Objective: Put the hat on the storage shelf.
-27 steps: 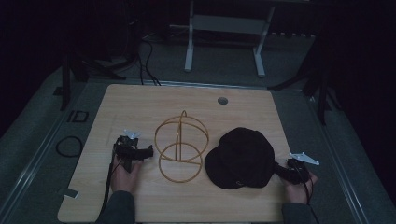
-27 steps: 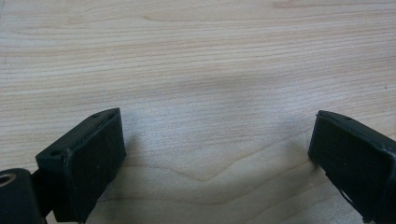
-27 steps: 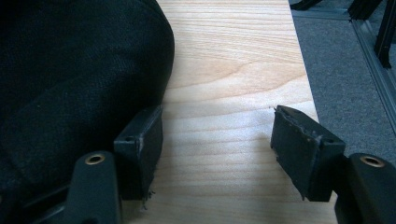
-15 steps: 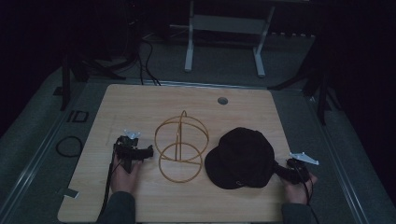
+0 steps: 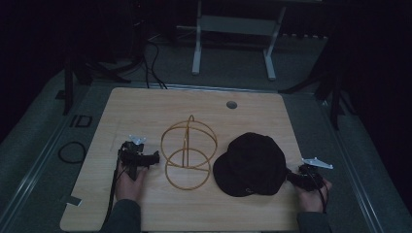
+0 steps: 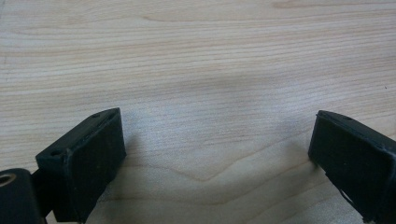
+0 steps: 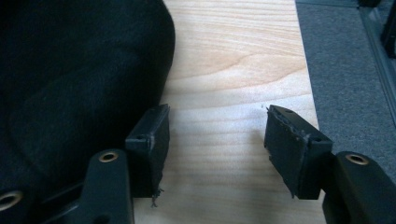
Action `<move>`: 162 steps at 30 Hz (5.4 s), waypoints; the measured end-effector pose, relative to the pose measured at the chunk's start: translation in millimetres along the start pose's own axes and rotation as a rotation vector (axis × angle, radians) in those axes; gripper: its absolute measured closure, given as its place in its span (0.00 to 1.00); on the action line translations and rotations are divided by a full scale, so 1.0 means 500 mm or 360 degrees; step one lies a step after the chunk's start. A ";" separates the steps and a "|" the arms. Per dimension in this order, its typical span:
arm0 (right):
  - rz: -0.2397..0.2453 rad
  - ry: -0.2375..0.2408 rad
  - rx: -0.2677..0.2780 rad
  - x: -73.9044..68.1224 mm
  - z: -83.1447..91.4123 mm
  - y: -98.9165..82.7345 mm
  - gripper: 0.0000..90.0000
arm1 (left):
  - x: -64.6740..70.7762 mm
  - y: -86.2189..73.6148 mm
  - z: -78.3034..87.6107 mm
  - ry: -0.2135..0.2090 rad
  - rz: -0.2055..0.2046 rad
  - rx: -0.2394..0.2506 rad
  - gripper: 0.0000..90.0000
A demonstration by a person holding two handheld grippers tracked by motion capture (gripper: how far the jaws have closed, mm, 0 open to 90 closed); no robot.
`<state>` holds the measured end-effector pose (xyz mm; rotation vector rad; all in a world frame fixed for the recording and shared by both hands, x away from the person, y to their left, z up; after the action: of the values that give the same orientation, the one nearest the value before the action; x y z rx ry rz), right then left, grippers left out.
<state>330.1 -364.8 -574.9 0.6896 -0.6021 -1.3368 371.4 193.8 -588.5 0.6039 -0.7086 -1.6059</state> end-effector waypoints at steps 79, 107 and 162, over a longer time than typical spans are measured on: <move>0.0894 0.0638 0.0062 -0.216 0.092 0.187 0.18 | 0.000 0.000 0.000 -0.0001 0.0001 0.0001 0.04; 0.1006 0.0644 -0.0077 -0.236 0.040 0.220 0.15 | 0.000 0.000 0.000 -0.0001 0.0001 0.0001 0.04; 0.1539 0.0758 -0.0232 -0.300 0.047 0.228 0.61 | 0.000 0.000 0.000 -0.0001 0.0001 0.0001 0.04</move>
<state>366.9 -208.0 -474.5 0.4632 -0.3552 -0.2916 371.4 193.7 -588.5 0.6036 -0.7095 -1.6056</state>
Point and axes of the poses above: each handheld gripper's, and its own axes: z roughly backward along the jaws, y roughly out of its top, x roughly to its right, the point moved 3 cm from there along -z, roughly forward along the jaws, and after that the axes turned 4 degrees about x, right-handed, at the moved point
